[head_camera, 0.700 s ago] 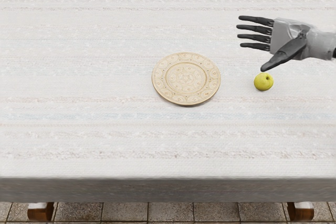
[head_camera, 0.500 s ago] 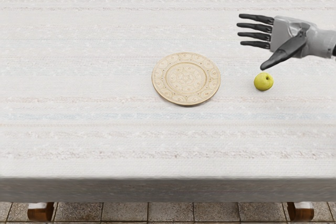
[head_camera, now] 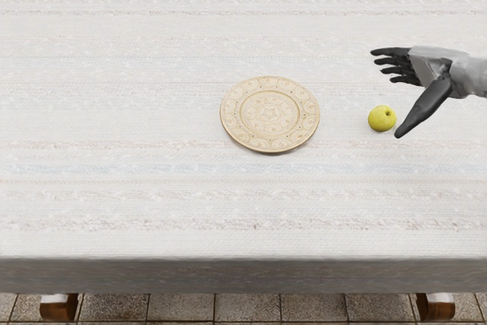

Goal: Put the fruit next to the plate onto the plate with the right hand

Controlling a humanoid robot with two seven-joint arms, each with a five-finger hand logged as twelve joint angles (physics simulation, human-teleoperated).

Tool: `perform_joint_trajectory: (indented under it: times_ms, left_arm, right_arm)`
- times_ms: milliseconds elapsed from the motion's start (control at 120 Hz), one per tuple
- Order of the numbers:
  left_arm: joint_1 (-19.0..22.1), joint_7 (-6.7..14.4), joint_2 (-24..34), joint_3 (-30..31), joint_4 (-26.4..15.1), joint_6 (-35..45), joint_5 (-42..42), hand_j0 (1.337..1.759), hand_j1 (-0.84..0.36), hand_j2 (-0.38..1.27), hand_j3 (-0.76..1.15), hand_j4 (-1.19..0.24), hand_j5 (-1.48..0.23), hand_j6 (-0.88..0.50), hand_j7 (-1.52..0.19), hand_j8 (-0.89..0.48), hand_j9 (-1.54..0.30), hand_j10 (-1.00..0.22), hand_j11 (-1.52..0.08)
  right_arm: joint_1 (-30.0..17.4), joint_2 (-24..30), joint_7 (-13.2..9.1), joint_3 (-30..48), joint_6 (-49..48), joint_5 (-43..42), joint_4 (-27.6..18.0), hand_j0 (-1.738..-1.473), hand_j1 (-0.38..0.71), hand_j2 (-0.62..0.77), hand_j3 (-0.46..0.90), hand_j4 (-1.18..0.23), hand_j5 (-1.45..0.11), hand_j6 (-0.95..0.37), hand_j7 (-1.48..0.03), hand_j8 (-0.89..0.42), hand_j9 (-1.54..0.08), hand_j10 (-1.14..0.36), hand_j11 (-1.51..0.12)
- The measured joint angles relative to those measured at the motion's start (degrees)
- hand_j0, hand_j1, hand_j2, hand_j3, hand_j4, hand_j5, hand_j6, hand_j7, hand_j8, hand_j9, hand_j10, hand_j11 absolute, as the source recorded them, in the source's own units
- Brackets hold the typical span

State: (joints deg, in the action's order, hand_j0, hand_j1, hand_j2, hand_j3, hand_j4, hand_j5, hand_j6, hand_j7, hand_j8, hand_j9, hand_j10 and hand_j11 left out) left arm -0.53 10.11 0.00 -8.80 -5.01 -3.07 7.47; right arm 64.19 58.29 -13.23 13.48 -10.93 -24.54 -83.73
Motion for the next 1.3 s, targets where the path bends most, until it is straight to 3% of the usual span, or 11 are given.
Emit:
perform_joint_trajectory:
  times_ms: [333, 442, 575, 792, 1300]
  left_arm:
    - [0.0, 0.0, 0.0, 0.0, 0.0, 0.0, 0.0, 1.658, 0.06, 0.05, 0.0, -0.24, -0.32, -0.24, -0.32, -0.24, -0.32, -0.24, -0.32]
    - [0.0, 0.0, 0.0, 0.0, 0.0, 0.0, 0.0, 1.658, 0.06, 0.05, 0.0, -0.24, -0.32, -0.24, -0.32, -0.24, -0.32, -0.24, -0.32]
    - [0.0, 0.0, 0.0, 0.0, 0.0, 0.0, 0.0, 1.658, 0.06, 0.05, 0.0, -0.24, -0.32, -0.24, -0.32, -0.24, -0.32, -0.24, -0.32]
    - [0.0, 0.0, 0.0, 0.0, 0.0, 0.0, 0.0, 1.658, 0.06, 0.05, 0.0, -0.24, -0.32, -0.24, -0.32, -0.24, -0.32, -0.24, -0.32]
    - [0.0, 0.0, 0.0, 0.0, 0.0, 0.0, 0.0, 1.658, 0.06, 0.05, 0.0, -0.24, -0.32, -0.24, -0.32, -0.24, -0.32, -0.24, -0.32]
  right_arm:
    - [0.9, -9.3, -17.0, -6.8, 25.7, -5.9, -1.4, -1.658, -0.31, -0.01, 0.0, -0.04, -0.05, -0.04, -0.05, -0.04, -0.05, -0.04, -0.05]
    - [3.9, -11.3, -20.1, -11.0, 28.1, -6.0, -0.8, -1.658, -0.31, -0.01, 0.0, -0.04, -0.05, -0.04, -0.05, -0.04, -0.05, -0.04, -0.05]
    - [7.2, -15.1, -21.3, -14.5, 30.9, -5.0, 1.2, -1.658, -0.31, -0.01, 0.0, -0.04, -0.05, -0.04, -0.05, -0.04, -0.05, -0.04, -0.05]
    - [8.4, -21.0, -21.7, -16.0, 34.2, -4.8, 5.0, -1.658, -0.29, -0.01, 0.0, -0.05, -0.07, -0.05, -0.07, -0.05, -0.07, -0.05, -0.07]
    - [8.4, -22.4, -21.8, -20.6, 37.1, -5.4, 7.2, -1.658, -0.07, -0.05, 0.0, -0.24, -0.31, -0.24, -0.31, -0.24, -0.31, -0.24, -0.31]
